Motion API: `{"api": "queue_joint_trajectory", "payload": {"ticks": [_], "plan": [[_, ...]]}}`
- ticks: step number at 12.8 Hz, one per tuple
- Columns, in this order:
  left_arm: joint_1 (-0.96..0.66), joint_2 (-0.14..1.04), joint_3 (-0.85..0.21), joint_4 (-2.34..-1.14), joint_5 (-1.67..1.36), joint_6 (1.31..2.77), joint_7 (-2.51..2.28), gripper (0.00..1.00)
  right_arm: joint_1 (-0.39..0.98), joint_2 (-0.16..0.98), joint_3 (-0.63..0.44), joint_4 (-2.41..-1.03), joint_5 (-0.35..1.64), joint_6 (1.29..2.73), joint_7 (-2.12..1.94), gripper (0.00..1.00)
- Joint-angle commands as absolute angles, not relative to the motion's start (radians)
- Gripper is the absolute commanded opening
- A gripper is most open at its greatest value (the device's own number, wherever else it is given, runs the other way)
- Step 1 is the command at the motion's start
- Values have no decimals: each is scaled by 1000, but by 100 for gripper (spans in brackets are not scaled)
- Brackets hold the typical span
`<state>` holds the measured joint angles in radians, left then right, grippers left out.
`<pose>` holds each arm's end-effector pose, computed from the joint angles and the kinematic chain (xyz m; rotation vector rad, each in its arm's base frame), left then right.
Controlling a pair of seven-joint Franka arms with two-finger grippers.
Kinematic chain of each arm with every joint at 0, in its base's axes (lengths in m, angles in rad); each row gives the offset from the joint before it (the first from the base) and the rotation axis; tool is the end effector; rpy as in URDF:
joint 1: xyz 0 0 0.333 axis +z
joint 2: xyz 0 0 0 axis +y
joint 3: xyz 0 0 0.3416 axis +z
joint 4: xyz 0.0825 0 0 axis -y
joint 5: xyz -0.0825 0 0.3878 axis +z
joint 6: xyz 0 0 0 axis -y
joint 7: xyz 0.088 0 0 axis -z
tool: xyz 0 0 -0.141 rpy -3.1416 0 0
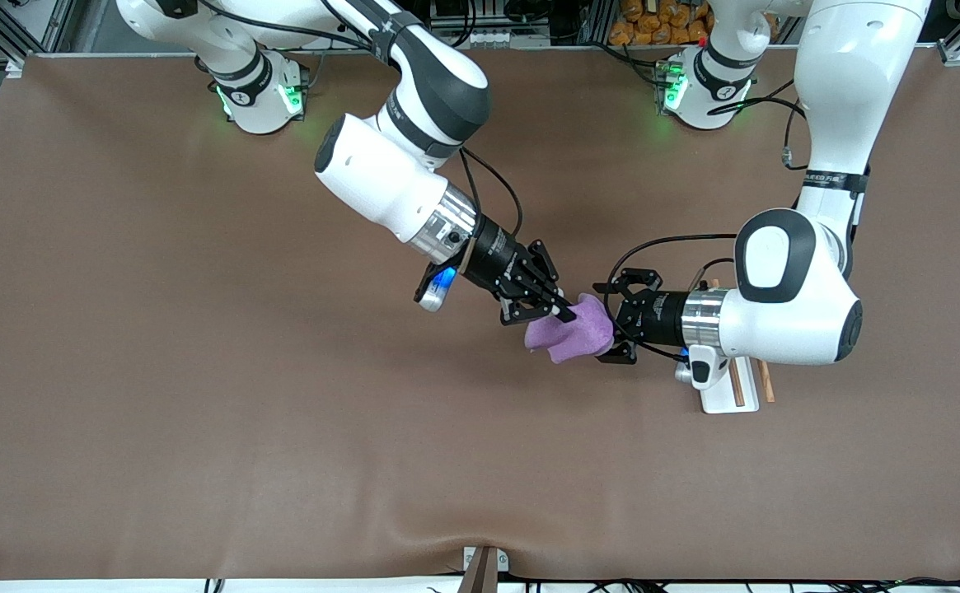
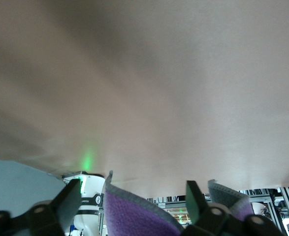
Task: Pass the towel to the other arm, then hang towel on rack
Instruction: 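Grasp the towel with the left gripper while the right gripper releases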
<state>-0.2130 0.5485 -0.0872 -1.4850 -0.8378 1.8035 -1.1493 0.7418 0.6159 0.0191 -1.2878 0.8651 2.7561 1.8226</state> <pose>0.6500 -0.2814 0.3646 2.0871 1.3703 -0.9503 0.6111 0.5457 0.4792 -1.3958 1.6587 0.4783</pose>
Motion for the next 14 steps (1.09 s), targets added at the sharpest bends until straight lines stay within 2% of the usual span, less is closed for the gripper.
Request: {"api": "queue_joint_trajectory", "payload": {"ticks": [1, 3, 4, 9, 12, 13, 14], "plan": [[-207, 537, -83, -1482, -828, 1758, -1183, 46, 739, 635, 20, -1255, 870, 2760, 1850, 0], [-201, 535, -81, -1482, -827, 1753, -1181, 5, 739, 635, 20, -1255, 871, 2760, 1850, 0], [-201, 535, -81, -1477, -827, 1753, -1181, 0, 739, 635, 20, -1255, 871, 2760, 1850, 0], [-187, 538, -74, -1431, -822, 1689, -1180, 0, 738, 634, 18, -1255, 871, 2760, 1850, 0], [-157, 534, -75, -1398, -685, 1643, -1117, 0, 732, 634, 20, -1255, 871, 2758, 1850, 0], [-153, 526, -74, -1397, -657, 1623, -1080, 0, 729, 632, 20, -1255, 873, 2757, 1851, 7], [-143, 506, -74, -1397, -620, 1611, -1048, 0, 727, 630, 20, -1255, 877, 2755, 1853, 45]]}}
